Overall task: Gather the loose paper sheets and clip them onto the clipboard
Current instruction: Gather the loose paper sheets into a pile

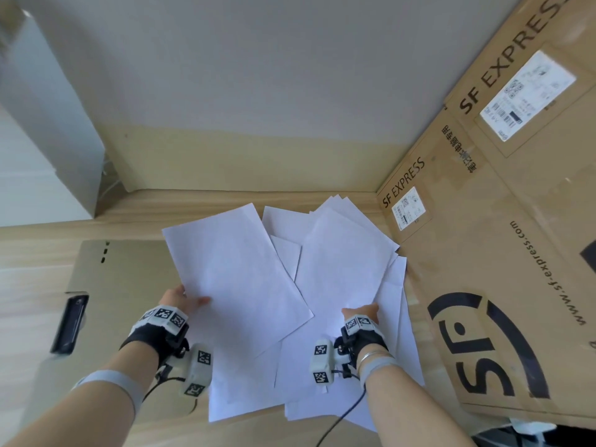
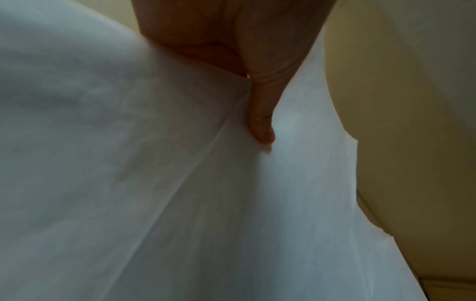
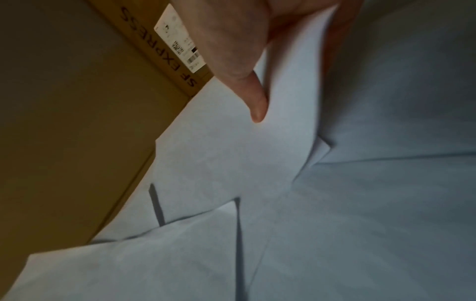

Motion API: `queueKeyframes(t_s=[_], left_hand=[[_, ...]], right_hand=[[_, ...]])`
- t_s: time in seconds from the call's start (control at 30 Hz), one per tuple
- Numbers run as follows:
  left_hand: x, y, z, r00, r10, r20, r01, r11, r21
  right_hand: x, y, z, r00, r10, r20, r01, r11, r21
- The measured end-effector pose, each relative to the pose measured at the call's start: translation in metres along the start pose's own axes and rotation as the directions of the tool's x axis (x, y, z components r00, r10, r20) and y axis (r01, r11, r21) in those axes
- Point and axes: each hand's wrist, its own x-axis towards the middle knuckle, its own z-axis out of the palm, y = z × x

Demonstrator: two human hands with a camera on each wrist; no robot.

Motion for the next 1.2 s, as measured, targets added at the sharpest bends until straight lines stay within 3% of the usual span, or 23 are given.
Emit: queueKeyframes(t_s=[0.23, 0.47, 0.67, 0.77, 0.87, 0.93, 1.1, 1.2], left_hand=[[0.0, -0.004, 0.001, 0.999, 0.013, 0.031, -0.017, 0.988, 0.153], [0.002, -0.01, -0.001, 0.998, 0.033, 0.046, -0.041, 0.984, 0.173], [0.001, -0.016, -0.006, 0.998, 0.028, 0.053, -0.035, 0.99, 0.135], [0.002, -0.02, -0.007, 0.998, 0.03, 0.062, -0.035, 0.996, 0.077], [0.002, -0.023, -0.006, 0.998, 0.006, 0.057, -0.008, 0.999, 0.041], [-0.001, -0.022, -0.007, 0.999, -0.007, 0.04, 0.003, 0.997, 0.082], [-0.001, -0.024, -0.009, 0.999, 0.012, 0.043, -0.018, 0.988, 0.151], [-0.001, -0.024, -0.01, 0.998, 0.024, 0.063, -0.034, 0.985, 0.167]], right_hand=[[0.001, -0.003, 0.003, 0.999, 0.029, -0.032, -0.031, 0.998, -0.055], [0.004, -0.003, 0.006, 0.996, -0.078, 0.037, 0.076, 0.996, 0.05], [0.002, -0.004, -0.01, 0.999, -0.034, 0.03, 0.032, 0.998, 0.049], [0.001, -0.009, -0.03, 0.992, -0.12, 0.05, 0.117, 0.992, 0.047], [0.007, -0.012, -0.043, 0.968, -0.231, -0.098, 0.242, 0.962, 0.126], [0.009, -0.016, -0.05, 0.948, -0.267, -0.174, 0.302, 0.927, 0.222], [-0.001, -0.035, -0.062, 0.9, -0.374, -0.225, 0.43, 0.849, 0.307], [-0.001, -0.041, -0.062, 0.898, -0.376, -0.229, 0.433, 0.848, 0.306]])
